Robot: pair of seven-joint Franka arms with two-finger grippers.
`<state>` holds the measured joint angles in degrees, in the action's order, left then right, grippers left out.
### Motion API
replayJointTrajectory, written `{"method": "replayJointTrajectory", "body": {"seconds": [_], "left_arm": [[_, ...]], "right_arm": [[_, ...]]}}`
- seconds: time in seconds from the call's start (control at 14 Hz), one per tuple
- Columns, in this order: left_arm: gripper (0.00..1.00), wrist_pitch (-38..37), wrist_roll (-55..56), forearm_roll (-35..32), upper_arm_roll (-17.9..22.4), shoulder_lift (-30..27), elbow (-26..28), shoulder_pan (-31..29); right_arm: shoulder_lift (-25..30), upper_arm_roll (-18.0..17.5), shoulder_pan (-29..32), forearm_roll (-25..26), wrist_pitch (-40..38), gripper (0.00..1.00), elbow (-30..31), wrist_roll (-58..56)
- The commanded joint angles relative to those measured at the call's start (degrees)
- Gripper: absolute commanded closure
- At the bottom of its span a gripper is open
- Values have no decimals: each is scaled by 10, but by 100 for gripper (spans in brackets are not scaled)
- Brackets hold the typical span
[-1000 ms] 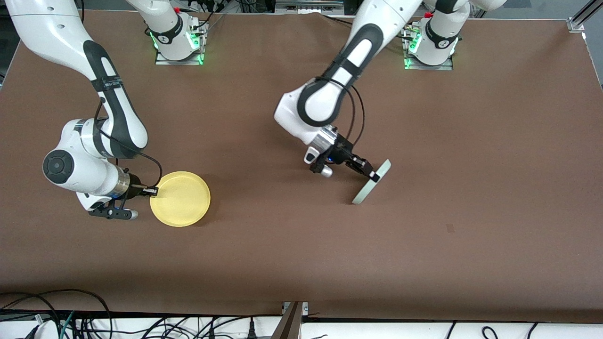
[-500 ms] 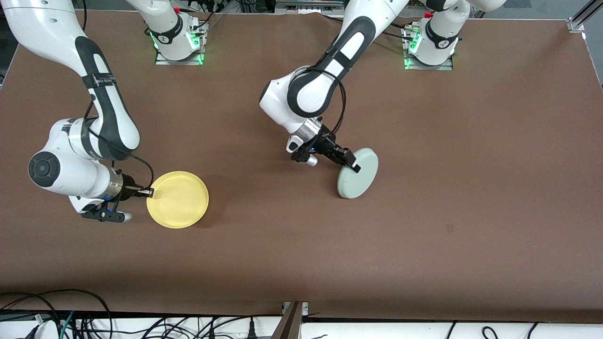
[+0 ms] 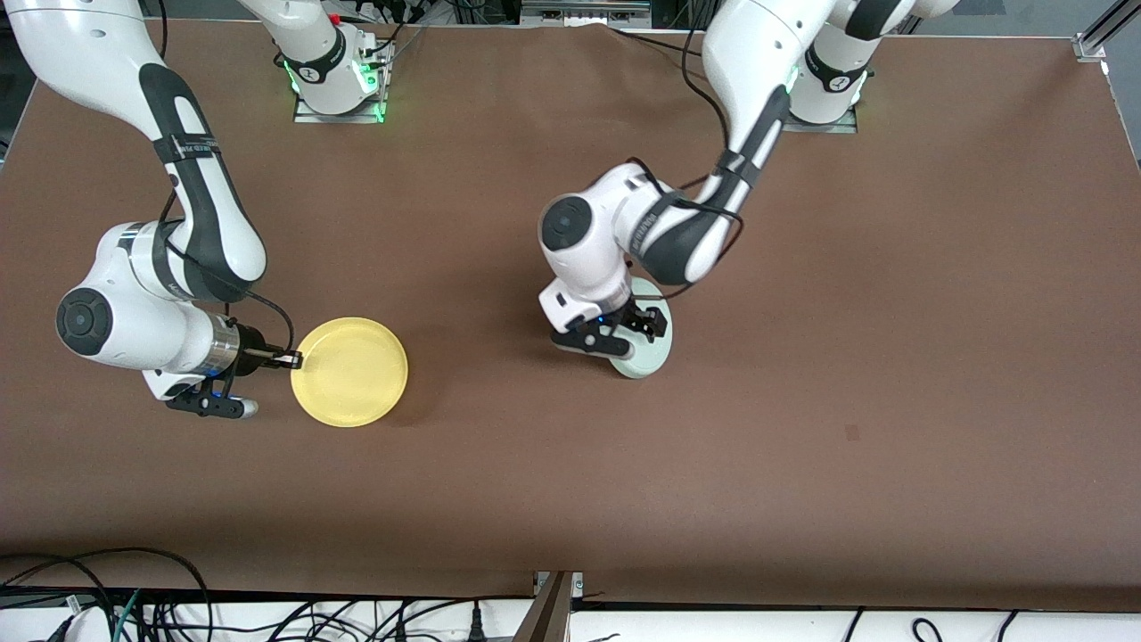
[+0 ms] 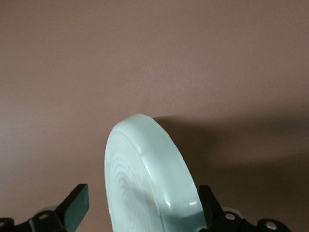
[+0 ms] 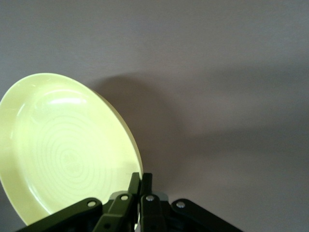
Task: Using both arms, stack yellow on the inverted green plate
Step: 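Lower the inverted green plate onto the table and open the left gripper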
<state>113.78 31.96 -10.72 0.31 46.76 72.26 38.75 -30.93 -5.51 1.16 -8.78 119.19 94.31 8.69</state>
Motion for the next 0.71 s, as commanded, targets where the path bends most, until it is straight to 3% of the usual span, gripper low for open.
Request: {"method": "replayJointTrajectory", "body": {"seconds": [0.0, 0.29, 0.64], "left_arm": [[0, 39, -93, 68, -15, 13, -3, -51], [0, 59, -187, 210, -15, 25, 8, -80], [0, 43, -179, 229, -12, 2, 8, -102]], "right_arm": [[7, -3, 2, -21, -26, 100, -13, 2], [7, -3, 2, -21, -26, 100, -15, 3], [7, -5, -1, -23, -26, 100, -15, 9]]}}
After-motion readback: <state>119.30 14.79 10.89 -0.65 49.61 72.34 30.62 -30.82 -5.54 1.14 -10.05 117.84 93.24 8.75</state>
